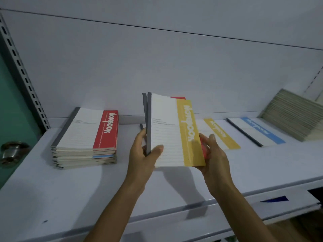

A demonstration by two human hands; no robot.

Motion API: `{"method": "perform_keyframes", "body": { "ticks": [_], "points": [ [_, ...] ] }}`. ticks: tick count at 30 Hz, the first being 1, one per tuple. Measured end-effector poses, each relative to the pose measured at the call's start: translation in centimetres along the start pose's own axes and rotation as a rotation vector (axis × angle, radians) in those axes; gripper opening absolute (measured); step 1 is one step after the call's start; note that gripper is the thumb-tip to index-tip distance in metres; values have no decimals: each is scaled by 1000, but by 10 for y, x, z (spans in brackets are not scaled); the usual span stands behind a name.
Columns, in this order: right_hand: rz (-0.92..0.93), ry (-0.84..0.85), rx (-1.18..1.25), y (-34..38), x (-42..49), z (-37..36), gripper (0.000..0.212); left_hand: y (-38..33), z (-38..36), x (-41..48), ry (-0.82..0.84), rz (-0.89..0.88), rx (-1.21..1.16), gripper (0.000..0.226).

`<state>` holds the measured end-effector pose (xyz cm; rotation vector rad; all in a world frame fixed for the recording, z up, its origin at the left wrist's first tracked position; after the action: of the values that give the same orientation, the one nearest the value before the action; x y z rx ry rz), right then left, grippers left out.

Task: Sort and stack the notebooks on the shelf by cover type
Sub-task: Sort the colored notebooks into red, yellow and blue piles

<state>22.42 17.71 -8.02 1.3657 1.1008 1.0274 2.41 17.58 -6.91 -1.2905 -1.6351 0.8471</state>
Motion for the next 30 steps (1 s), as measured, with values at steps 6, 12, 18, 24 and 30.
{"method": "perform_keyframes", "body": {
  "ticks": [6,12,18,24,30],
  "points": [
    [85,-82,-300,-8,5,10,33,0,-13,-2,-43,-89,83,30],
    [170,-188,-268,4,27,55,5,5,-22,13,-90,-109,88,21],
    [115,-228,-261,10,75,94,6,22,-15,30,-294,-125,377,17],
    [133,-295,-494,16,140,143,3,40,23,52,-399,-19,844,53],
    [150,-284,-974,-5,172,155,28,31,11,52,-349,-174,1158,55]
  ]
}}
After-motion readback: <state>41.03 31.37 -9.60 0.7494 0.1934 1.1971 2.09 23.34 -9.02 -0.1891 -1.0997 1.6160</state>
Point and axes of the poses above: each hand's wrist, its own x-axis towards the middle knuckle, its own z-axis out of the back of the hand, y = z × x, the point moved 9 cm from there along x, towards the middle knuckle, and after that the axes turned 14 degrees about -x, right-handed, at the moved point
